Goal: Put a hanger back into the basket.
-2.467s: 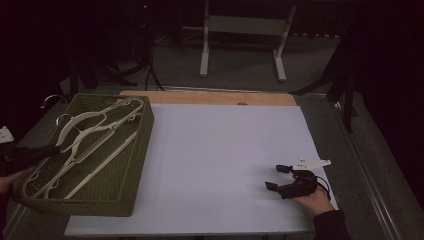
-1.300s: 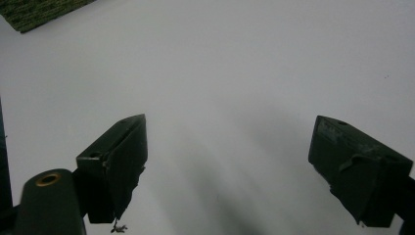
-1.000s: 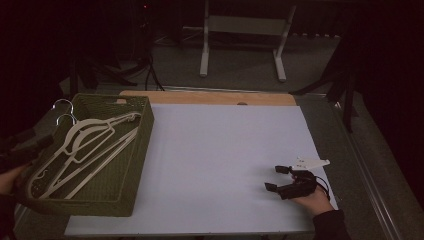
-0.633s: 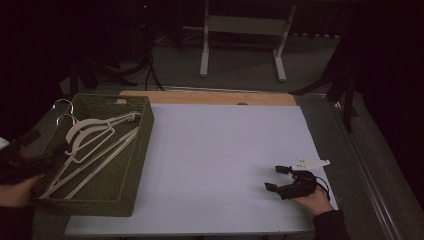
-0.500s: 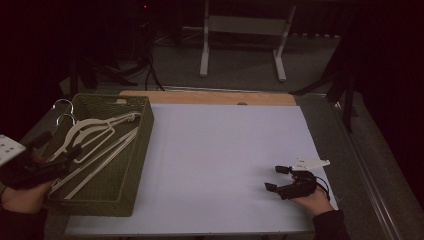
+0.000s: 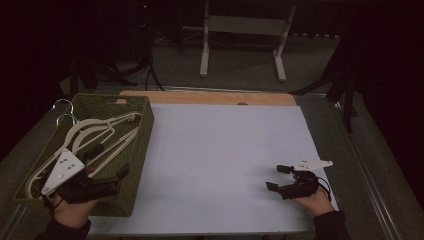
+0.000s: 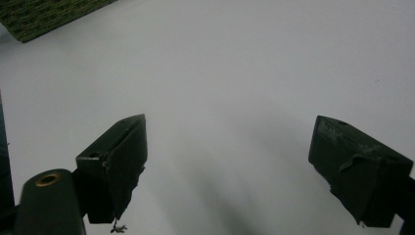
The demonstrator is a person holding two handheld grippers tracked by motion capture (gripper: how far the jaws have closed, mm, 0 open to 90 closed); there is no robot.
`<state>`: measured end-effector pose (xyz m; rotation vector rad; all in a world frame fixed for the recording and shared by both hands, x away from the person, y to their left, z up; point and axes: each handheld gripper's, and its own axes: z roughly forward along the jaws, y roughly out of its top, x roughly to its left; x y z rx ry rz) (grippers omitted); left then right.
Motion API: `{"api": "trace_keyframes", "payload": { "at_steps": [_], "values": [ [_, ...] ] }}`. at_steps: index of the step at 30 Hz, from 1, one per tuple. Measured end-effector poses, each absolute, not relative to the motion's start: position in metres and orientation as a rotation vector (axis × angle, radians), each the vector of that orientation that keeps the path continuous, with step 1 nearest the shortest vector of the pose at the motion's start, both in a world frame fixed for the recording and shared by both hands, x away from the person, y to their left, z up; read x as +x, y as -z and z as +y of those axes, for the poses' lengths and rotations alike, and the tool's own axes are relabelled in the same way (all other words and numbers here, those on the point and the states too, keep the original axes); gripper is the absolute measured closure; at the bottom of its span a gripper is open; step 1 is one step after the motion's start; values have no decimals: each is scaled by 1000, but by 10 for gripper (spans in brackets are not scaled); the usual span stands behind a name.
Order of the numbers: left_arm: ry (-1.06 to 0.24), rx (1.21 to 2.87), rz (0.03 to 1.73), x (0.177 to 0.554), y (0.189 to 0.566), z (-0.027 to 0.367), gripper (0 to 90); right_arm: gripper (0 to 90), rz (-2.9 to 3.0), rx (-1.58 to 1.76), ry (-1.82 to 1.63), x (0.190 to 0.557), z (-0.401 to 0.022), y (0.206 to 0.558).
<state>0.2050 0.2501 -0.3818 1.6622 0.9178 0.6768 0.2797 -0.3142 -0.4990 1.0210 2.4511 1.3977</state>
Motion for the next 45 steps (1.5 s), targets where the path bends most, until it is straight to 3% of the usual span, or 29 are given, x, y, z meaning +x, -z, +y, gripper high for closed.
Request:
{"api": "trace_keyframes", "payload": {
  "at_steps": [20,45],
  "values": [
    [-667,1690,917,229,402,196,66,120,2199,1237,-1295,269,-325,497],
    [-696,1675,963,224,409,193,66,116,1754,1527,-1043,233,-331,497]
  ]
}}
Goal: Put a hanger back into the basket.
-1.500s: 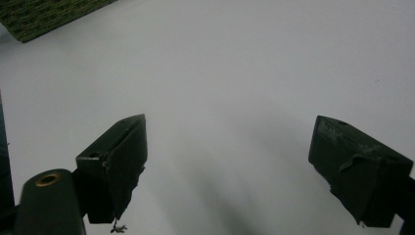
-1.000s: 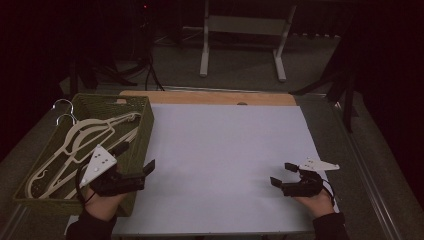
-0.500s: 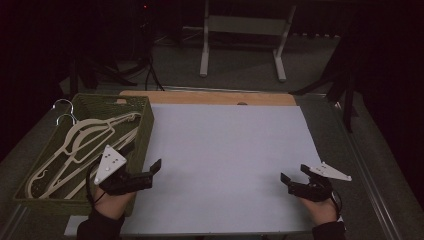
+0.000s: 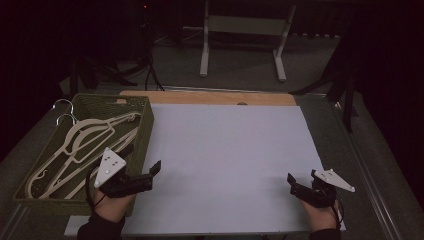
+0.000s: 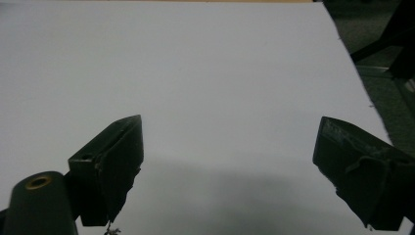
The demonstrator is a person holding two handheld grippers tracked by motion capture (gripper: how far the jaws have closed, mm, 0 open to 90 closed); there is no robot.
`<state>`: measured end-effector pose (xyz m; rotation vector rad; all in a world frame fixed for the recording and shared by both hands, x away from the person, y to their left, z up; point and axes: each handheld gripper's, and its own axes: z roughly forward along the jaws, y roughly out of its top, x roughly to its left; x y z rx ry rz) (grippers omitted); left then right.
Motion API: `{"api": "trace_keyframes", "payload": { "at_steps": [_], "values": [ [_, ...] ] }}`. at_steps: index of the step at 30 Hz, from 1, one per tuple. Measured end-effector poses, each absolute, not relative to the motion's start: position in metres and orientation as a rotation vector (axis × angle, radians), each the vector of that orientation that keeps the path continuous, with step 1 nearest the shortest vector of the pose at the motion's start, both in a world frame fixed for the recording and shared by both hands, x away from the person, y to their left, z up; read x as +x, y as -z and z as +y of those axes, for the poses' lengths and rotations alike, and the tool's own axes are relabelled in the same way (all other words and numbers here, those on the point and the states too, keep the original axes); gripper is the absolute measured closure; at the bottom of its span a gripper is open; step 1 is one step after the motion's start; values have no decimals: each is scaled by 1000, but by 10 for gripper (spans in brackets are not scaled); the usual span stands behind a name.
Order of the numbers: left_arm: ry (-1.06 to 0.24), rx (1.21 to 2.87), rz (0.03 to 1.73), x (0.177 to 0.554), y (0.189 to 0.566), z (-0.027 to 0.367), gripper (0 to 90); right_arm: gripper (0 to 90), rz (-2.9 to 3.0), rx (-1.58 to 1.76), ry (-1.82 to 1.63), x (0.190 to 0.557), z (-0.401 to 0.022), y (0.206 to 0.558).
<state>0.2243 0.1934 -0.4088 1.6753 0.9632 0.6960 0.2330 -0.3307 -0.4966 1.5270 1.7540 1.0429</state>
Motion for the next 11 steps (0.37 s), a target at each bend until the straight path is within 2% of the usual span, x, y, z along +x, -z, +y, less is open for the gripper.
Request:
{"api": "trace_keyframes", "payload": {
  "at_steps": [11],
  "values": [
    [-686,1673,944,219,406,192,66,111,1763,1518,-1111,233,-324,496]
  ]
}}
